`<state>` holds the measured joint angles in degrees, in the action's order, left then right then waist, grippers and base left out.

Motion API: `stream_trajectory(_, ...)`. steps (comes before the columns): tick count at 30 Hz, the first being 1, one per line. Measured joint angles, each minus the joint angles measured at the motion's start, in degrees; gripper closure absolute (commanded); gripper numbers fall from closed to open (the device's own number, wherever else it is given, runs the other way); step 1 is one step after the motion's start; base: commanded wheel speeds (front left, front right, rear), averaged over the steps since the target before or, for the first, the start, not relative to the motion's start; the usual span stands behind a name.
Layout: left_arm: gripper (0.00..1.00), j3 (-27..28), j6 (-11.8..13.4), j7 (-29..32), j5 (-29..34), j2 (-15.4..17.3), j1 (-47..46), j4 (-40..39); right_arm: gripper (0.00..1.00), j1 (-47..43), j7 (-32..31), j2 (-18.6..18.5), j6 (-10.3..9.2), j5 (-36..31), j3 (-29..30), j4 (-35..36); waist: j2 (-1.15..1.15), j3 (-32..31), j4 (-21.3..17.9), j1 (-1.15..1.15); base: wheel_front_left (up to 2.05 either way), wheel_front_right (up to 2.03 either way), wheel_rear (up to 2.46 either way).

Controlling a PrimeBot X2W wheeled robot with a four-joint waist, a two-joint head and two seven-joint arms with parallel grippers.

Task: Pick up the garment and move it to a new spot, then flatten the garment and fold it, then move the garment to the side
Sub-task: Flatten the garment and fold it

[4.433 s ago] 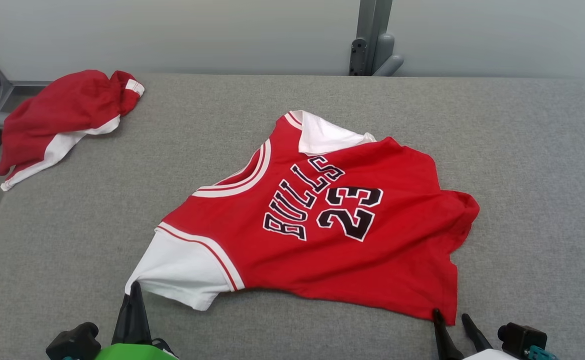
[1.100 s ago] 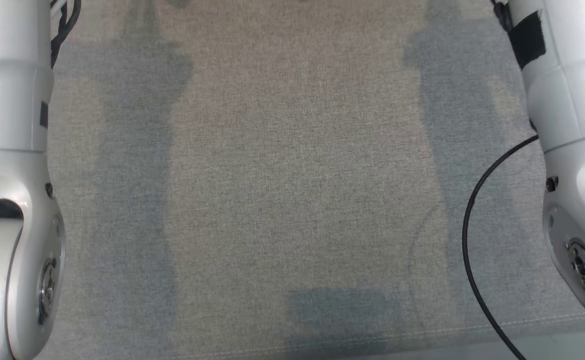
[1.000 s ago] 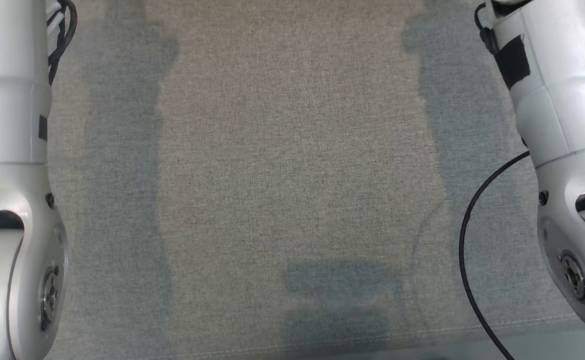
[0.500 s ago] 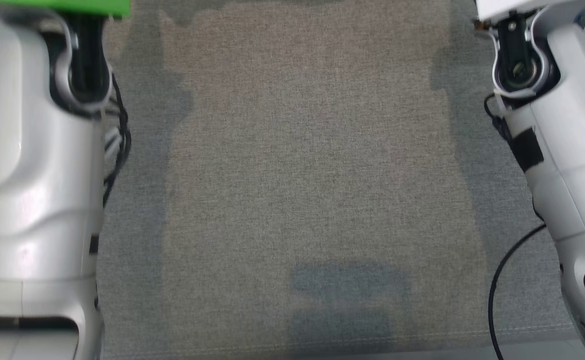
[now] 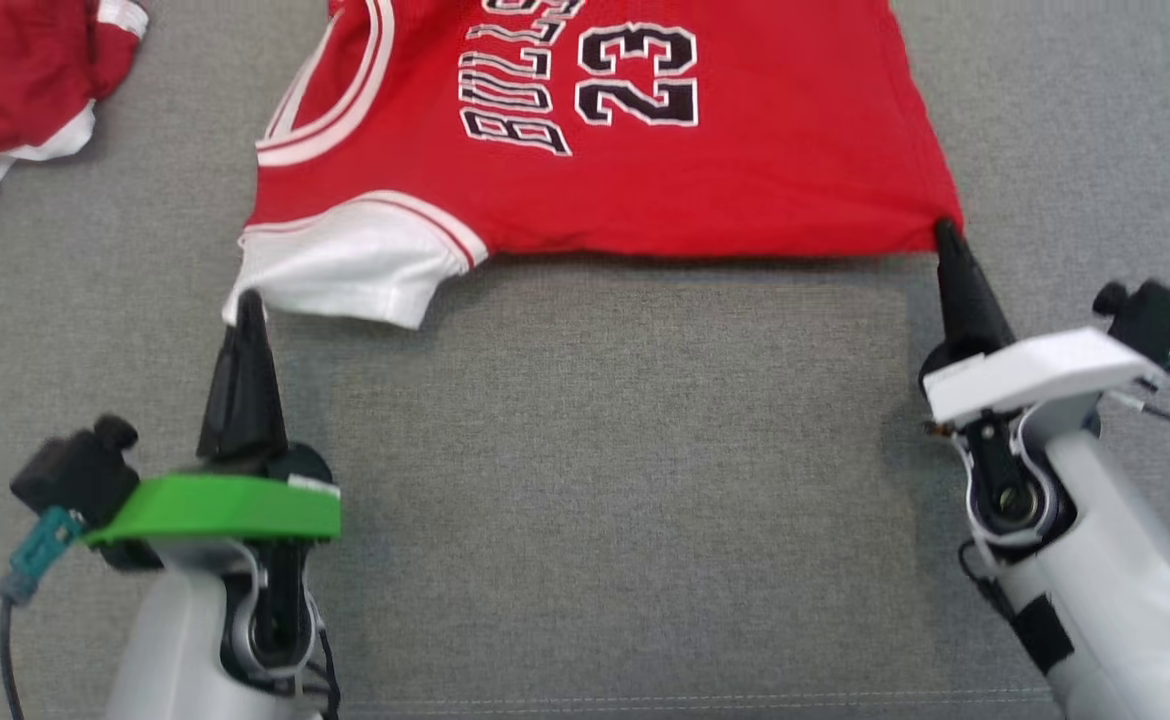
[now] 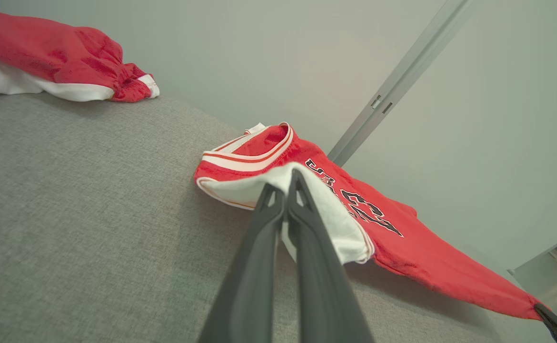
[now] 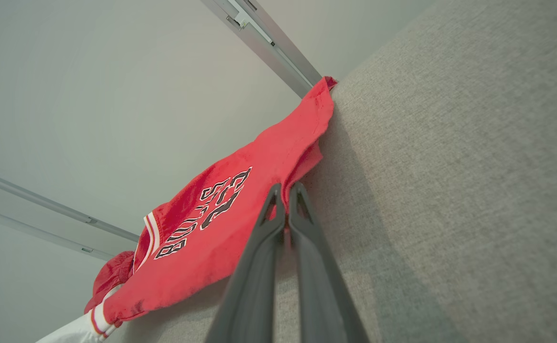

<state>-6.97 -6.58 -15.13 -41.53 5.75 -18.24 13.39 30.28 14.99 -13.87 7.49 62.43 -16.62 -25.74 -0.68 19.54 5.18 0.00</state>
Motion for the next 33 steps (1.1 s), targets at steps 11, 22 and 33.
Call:
stream_trajectory(11, 1.00, -0.4, 2.0, 0.0, -4.0, -2.5, 18.3, -0.7, 1.00, -20.6, 0.0, 4.2, 0.00, -7.5, 7.3, 8.3, 0.00, -7.9, 1.5, 0.00, 0.00, 0.00, 0.00)
stream_trajectory(22, 1.00, -1.2, 3.1, 0.4, -4.8, -2.7, 24.9, 0.6, 1.00, -33.1, 0.0, 7.4, 0.00, -10.5, 9.1, 13.0, 0.00, -14.2, 2.6, 0.00, 0.00, 0.00, 0.00)
stream_trajectory(33, 1.00, -0.9, 3.6, 2.2, -5.8, -1.4, 28.1, 2.1, 1.00, -41.9, 0.0, 9.0, 0.00, -11.3, 10.2, 12.5, 0.00, -19.7, 1.6, 0.00, 0.00, 0.00, 0.00)
